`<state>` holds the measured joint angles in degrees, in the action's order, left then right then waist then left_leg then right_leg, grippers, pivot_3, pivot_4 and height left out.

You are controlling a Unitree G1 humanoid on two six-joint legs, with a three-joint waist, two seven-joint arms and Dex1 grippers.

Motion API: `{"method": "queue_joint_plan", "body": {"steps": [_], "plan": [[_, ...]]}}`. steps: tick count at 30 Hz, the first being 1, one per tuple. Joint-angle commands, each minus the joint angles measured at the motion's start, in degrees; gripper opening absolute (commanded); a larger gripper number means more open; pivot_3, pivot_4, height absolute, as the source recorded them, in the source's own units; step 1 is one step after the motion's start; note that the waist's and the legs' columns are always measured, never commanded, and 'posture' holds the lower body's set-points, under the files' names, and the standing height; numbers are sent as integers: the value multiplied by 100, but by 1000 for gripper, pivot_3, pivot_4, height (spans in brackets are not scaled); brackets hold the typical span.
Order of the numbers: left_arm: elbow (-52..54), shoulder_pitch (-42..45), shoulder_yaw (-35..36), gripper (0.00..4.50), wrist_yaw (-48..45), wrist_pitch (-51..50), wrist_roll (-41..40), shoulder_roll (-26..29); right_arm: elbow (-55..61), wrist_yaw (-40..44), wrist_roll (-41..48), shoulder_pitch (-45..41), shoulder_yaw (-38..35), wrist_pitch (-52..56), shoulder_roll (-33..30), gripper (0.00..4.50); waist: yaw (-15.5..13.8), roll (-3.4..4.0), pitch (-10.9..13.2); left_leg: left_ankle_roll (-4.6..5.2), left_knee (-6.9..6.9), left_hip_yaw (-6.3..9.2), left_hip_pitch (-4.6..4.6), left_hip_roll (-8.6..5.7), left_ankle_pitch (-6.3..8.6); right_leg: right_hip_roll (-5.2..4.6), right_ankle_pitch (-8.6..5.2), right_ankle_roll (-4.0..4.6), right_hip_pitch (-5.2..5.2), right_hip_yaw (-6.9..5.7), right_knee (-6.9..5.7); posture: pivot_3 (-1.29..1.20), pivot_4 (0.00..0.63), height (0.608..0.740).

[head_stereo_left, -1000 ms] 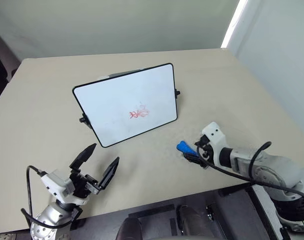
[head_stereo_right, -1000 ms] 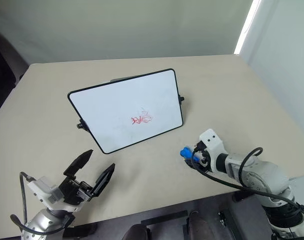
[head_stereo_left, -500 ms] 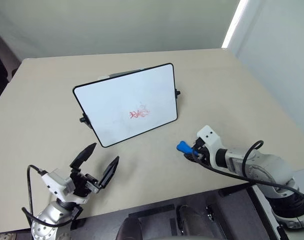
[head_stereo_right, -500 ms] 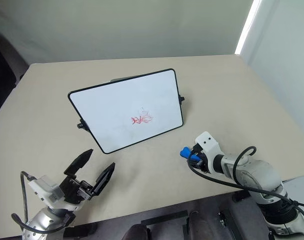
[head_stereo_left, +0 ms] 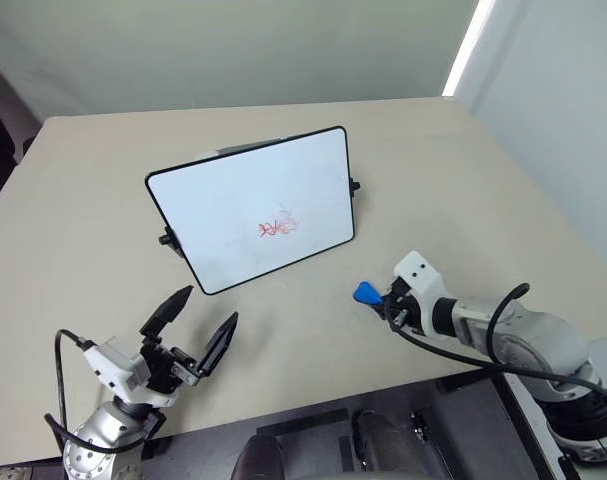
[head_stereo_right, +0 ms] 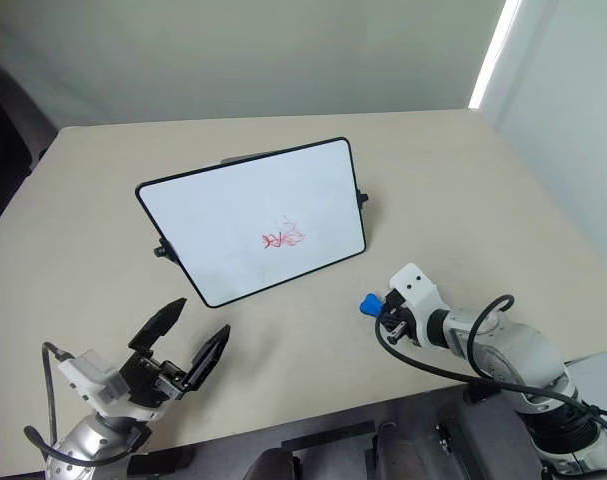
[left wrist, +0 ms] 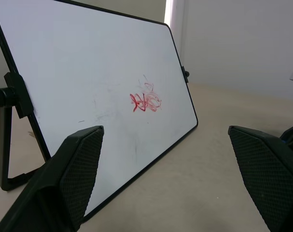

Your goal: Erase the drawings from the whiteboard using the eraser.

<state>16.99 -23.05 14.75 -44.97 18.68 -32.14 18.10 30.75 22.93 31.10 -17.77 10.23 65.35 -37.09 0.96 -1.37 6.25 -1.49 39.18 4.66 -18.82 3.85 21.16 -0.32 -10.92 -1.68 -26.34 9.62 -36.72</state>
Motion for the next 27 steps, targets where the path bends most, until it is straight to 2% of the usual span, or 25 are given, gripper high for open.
{"method": "queue_joint_plan", "body": {"steps": [1,5,8,17,27], "plan": [[165,-31,-28,4500,-13,46,-11,-12,269,-67,7,-171,-448,-175,150,323,1,0,0,0,0,0,0,0,0,0,0,0,0,0,0,0,150,740],[181,-40,-24,4500,-11,45,-26,-11,-194,-601,-98,-1117,-1047,-345,886,323,45,2,2,0,1,-1,8,0,0,0,6,3,-3,0,-4,0,150,740],[185,-33,-22,4500,-3,42,-30,-8,-653,-739,-141,-1749,-1178,-325,1224,323,53,1,1,7,0,1,43,0,-5,0,10,6,-3,0,-13,0,150,740],[132,11,83,4500,10,17,-93,28,-1936,-477,-937,-2629,-123,-958,1505,323,21,1,1,-11,-14,9,31,1,-10,1,9,6,-30,0,-11,0,150,740],[48,65,171,4500,5,-12,-132,46,-2346,112,-1341,-3021,721,-1461,1997,323,23,1,1,-43,-9,15,5,1,-23,1,10,4,-49,-1,-10,0,150,740]]}}
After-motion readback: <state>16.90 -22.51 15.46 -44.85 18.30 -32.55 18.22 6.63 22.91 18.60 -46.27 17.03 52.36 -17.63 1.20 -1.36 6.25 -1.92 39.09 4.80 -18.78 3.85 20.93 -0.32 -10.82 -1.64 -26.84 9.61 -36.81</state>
